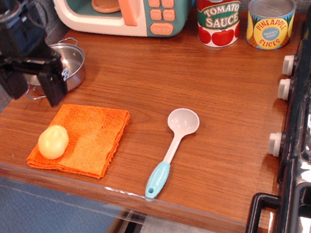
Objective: Put the potato in the pot
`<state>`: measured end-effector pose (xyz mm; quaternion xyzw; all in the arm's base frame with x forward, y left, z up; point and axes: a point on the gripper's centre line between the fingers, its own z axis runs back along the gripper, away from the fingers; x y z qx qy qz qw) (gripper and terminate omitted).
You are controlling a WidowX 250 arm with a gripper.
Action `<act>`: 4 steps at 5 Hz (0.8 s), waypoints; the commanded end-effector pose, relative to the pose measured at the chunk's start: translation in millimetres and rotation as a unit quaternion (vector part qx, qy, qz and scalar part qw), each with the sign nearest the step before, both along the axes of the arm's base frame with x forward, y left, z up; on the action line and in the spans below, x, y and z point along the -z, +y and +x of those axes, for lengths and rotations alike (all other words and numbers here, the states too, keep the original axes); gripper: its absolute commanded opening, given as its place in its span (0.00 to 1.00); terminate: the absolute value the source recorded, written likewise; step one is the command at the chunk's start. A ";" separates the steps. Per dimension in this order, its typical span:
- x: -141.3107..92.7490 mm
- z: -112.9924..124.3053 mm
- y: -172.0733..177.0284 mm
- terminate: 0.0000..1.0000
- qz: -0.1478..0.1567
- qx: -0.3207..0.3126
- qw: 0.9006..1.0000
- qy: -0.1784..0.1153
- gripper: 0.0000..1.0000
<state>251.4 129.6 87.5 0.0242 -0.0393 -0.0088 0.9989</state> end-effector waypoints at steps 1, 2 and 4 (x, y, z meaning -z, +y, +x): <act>20.3 -26.6 -7.8 0.00 0.008 -0.013 1.000 0.021 1.00; 33.5 -17.9 -10.9 0.00 0.000 -0.043 0.998 0.037 1.00; 54.8 2.7 -7.8 0.00 0.005 -0.092 0.994 0.054 1.00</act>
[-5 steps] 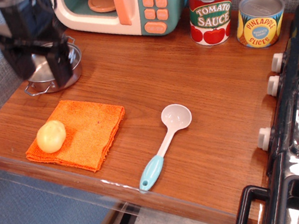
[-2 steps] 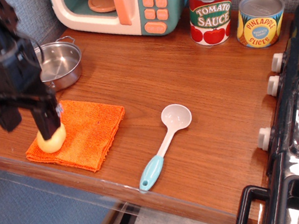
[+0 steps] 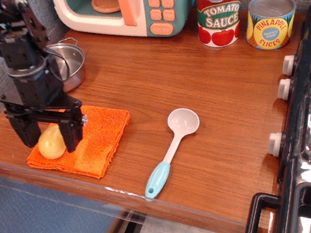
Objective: Put the potato in the pot
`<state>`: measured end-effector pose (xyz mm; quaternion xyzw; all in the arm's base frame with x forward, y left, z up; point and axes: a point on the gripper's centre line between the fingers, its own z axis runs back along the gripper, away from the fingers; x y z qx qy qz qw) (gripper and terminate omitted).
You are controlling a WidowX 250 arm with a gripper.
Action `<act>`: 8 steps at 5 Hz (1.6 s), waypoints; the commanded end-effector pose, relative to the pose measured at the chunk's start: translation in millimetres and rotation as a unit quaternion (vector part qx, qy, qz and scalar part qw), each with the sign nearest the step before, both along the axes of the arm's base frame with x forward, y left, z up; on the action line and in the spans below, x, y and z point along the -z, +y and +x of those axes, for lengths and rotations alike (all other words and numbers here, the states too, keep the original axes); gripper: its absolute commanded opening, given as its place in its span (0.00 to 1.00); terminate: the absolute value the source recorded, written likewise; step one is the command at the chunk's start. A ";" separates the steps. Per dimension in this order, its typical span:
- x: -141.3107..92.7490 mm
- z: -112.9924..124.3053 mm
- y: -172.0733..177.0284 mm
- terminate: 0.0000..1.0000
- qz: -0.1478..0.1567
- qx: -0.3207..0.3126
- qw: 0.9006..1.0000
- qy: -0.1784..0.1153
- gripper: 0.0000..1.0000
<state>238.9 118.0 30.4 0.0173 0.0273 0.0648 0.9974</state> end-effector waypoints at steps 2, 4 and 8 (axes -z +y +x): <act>-5.7 16.6 -4.0 0.00 0.018 0.006 1.000 -0.007 0.00; -91.0 64.2 -5.3 0.00 -0.036 0.000 0.992 -0.117 0.00; -47.2 137.1 72.6 0.00 0.009 -0.085 0.995 -0.060 0.00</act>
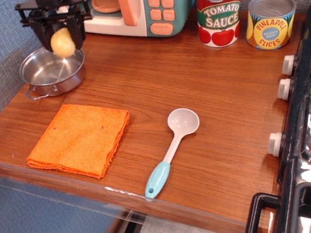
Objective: Put the potato in the pot
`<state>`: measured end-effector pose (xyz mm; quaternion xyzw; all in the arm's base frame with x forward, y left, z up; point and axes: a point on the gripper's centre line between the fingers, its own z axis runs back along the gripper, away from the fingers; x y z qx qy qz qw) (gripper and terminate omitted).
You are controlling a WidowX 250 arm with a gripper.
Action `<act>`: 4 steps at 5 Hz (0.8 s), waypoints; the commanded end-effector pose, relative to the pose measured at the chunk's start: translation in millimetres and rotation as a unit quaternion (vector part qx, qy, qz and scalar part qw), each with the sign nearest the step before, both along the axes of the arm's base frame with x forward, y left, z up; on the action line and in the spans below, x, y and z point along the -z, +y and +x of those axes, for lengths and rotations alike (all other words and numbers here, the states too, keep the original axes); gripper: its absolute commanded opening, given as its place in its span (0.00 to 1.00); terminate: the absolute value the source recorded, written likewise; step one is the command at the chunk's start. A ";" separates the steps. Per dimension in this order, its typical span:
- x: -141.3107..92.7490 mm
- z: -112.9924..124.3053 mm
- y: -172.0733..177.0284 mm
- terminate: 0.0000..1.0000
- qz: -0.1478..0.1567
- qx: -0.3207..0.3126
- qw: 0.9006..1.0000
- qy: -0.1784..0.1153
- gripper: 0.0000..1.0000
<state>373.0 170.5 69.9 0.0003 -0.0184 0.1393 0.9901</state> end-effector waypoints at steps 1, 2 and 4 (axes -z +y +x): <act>6.4 1.4 33.5 0.00 0.038 -0.010 0.999 0.002 0.00; 12.0 -5.3 34.6 0.00 0.055 0.016 0.998 0.015 1.00; -42.9 -15.4 20.8 0.00 0.051 0.081 0.993 -0.068 1.00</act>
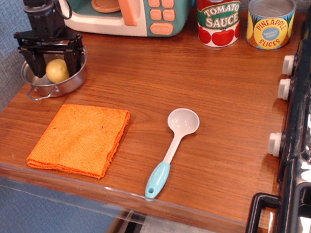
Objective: Put the potato in the pot
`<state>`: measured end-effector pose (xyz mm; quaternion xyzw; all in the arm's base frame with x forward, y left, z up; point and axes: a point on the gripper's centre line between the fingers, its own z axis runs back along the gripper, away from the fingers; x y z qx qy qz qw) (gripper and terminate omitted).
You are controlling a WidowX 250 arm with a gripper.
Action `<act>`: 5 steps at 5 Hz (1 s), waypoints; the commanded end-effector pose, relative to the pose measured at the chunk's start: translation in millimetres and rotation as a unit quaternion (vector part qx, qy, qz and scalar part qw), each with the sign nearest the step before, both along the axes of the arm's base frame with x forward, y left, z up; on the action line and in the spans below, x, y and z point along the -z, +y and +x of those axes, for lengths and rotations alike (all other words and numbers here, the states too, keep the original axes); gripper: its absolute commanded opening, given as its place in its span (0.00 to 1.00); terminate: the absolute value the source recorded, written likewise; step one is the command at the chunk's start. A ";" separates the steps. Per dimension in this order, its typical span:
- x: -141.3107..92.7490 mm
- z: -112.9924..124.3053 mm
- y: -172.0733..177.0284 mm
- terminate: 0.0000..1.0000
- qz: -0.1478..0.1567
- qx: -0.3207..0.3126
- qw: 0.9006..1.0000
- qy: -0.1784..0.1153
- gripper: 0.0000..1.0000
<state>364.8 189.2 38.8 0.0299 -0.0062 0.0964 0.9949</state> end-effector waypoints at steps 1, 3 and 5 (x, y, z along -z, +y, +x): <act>-94.2 -25.3 -11.3 0.00 0.002 0.068 0.993 -0.093 1.00; -90.8 -37.4 -27.0 0.00 0.006 0.080 0.993 -0.083 1.00; -90.8 -37.4 -27.0 1.00 0.006 0.080 0.993 -0.083 1.00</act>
